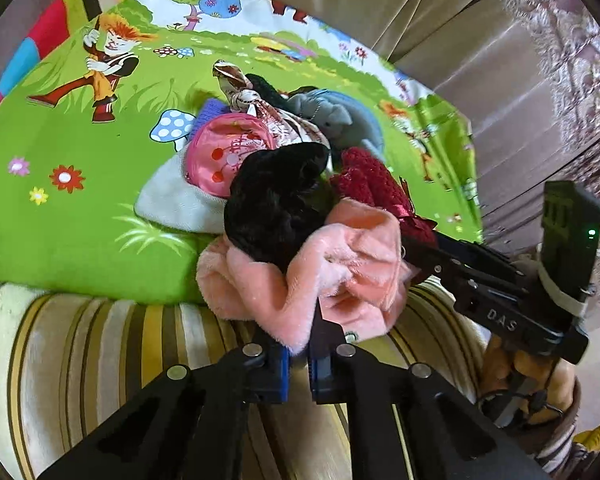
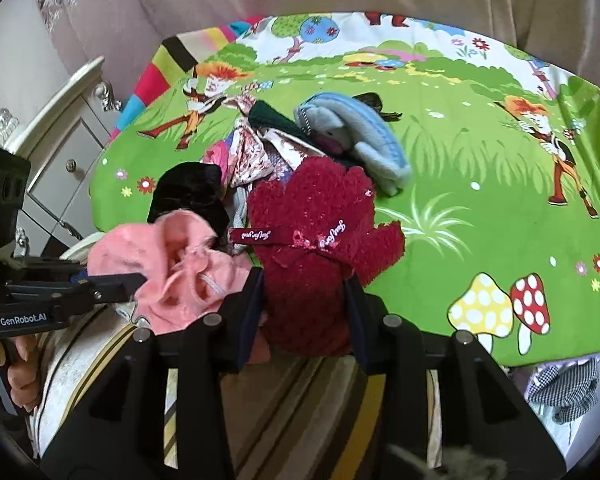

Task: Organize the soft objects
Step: 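Grasp the pink fuzzy cloth with the left tool while the right tool grasps the red fuzzy glove, then carry the pink cloth and red glove to the box and open both tools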

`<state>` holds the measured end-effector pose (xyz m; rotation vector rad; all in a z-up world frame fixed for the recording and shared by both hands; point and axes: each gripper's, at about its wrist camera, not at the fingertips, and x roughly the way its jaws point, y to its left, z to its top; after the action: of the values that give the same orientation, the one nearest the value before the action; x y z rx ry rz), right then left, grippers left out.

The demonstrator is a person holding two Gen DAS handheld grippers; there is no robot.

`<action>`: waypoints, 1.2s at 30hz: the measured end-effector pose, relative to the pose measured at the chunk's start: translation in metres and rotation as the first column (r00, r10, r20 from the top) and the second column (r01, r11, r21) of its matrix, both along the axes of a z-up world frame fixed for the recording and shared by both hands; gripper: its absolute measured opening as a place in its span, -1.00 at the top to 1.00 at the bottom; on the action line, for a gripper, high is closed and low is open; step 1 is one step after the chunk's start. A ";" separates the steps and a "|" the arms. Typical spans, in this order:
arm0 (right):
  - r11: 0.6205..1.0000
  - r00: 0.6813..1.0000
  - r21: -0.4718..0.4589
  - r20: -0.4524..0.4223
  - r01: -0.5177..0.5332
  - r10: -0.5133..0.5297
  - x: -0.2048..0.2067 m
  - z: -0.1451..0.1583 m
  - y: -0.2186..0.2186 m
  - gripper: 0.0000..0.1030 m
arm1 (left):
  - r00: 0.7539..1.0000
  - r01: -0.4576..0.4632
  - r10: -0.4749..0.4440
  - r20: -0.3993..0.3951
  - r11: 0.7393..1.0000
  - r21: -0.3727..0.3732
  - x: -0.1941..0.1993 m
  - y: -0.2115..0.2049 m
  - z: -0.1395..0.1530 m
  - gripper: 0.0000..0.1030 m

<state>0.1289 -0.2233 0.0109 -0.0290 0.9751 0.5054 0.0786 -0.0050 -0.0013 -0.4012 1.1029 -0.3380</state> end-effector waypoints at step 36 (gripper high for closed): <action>0.999 0.998 0.000 -0.038 0.052 -0.052 -0.019 0.006 -0.036 -0.70 | 0.992 0.071 -0.063 0.112 0.995 -0.071 -0.068 -0.012 0.047 0.93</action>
<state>0.1095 -0.2590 0.0169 0.0067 1.0103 0.4603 0.0103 -0.0174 0.0453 -0.4074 1.0000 -0.4569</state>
